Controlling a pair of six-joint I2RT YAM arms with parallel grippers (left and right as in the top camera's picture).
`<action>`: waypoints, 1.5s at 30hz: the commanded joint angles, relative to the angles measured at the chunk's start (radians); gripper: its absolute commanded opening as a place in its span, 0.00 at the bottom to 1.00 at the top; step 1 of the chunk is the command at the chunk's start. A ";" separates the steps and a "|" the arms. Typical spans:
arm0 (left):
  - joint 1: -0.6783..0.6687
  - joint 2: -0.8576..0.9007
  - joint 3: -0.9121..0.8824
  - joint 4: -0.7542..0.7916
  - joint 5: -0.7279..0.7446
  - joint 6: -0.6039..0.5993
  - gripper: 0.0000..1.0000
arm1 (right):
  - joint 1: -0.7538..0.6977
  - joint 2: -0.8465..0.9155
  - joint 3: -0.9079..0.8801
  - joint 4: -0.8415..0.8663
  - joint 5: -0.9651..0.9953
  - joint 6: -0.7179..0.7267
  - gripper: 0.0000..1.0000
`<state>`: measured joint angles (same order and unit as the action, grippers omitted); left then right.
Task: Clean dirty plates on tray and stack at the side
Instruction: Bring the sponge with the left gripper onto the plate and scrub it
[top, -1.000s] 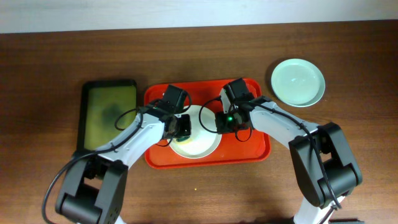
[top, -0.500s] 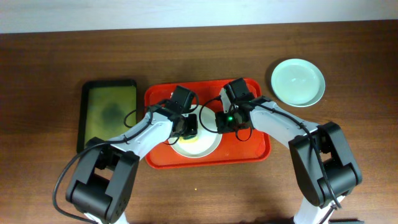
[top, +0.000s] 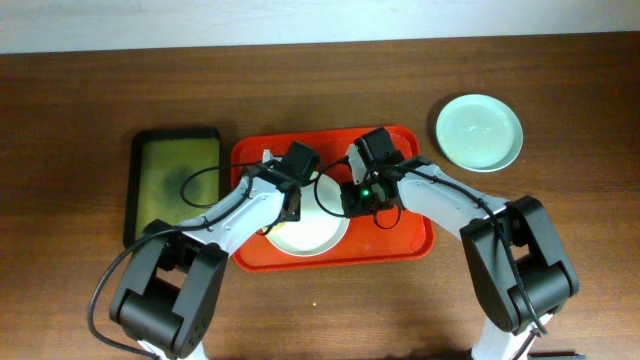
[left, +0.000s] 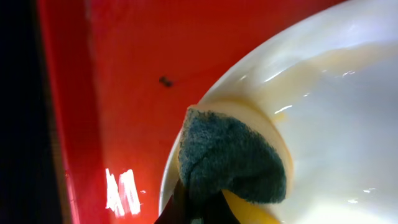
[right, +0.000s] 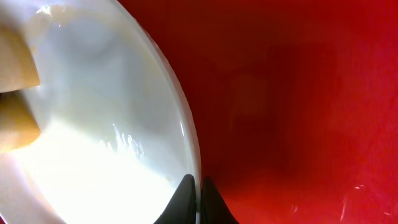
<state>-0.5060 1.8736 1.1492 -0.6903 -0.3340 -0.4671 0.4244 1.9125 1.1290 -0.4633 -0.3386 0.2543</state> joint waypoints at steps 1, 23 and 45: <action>0.018 -0.052 0.033 0.031 0.263 0.009 0.00 | -0.005 0.007 -0.005 -0.006 0.010 -0.022 0.04; 0.016 -0.042 -0.158 0.348 0.459 -0.063 0.00 | -0.005 0.007 -0.005 -0.004 0.009 -0.022 0.04; 0.041 -0.236 -0.148 0.212 0.348 -0.064 0.00 | -0.005 0.007 -0.005 -0.004 0.010 -0.022 0.04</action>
<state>-0.4660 1.6634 1.0092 -0.5014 -0.2852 -0.5213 0.4244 1.9144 1.1290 -0.4656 -0.3470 0.2356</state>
